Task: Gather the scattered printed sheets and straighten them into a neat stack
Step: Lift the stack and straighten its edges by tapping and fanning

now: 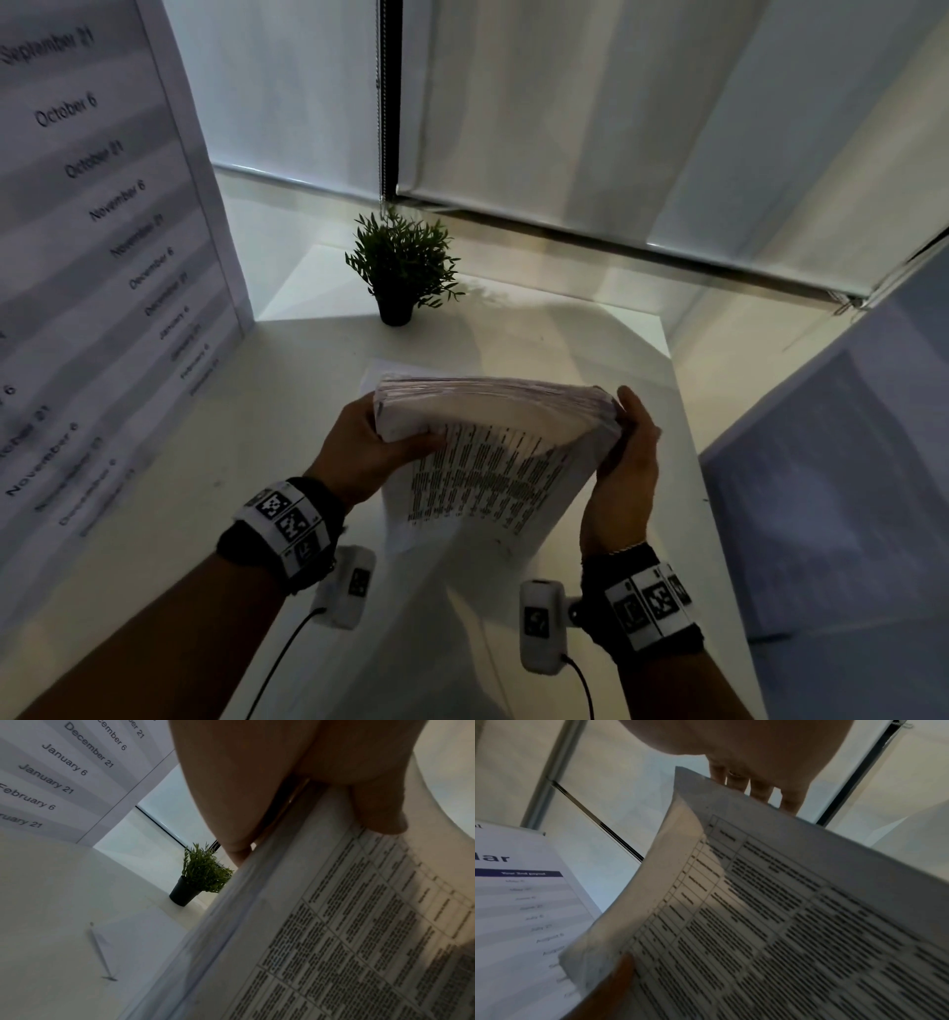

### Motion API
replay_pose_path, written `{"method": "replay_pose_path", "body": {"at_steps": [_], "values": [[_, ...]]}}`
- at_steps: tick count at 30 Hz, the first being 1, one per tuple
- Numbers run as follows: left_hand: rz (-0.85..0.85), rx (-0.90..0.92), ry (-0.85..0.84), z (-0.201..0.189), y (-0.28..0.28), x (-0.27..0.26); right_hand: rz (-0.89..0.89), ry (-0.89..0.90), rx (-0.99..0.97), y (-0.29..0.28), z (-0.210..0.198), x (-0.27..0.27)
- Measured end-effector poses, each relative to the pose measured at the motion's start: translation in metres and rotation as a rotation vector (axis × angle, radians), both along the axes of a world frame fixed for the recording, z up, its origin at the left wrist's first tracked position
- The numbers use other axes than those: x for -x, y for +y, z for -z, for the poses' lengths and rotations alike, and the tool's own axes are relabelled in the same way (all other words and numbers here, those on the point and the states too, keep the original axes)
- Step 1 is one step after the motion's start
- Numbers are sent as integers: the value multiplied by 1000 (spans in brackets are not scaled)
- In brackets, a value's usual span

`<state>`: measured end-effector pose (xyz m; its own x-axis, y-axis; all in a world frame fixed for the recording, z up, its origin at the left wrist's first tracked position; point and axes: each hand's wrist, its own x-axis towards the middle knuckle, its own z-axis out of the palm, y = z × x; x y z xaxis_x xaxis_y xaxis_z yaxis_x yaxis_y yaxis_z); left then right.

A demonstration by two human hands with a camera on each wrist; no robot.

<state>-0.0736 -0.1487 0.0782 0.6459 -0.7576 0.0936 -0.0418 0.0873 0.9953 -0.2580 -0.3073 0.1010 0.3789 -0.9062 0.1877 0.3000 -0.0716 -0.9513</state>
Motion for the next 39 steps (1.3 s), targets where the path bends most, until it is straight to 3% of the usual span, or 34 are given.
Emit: {"method": "replay_pose_path", "body": {"at_steps": [4, 16, 22, 28, 31, 34, 39], "values": [[21, -26, -12, 2, -1, -3, -60, 145, 63, 2, 11, 3], [52, -101, 59, 9, 0, -11, -205, 308, -18, -18, 20, -13], [38, -116, 62, 10, 1, -9, -233, 262, -83, -19, 23, -13], [57, -169, 48, 18, 8, 0, -273, 316, -67, -10, 42, -2], [65, -164, 94, 26, 10, 6, -203, 337, -106, -9, 55, 0], [44, -165, 131, 33, 11, 10, -276, 396, -112, -4, 63, 0], [-17, -219, 84, 34, 14, 13, -236, 410, -59, -2, 54, -2]]}}
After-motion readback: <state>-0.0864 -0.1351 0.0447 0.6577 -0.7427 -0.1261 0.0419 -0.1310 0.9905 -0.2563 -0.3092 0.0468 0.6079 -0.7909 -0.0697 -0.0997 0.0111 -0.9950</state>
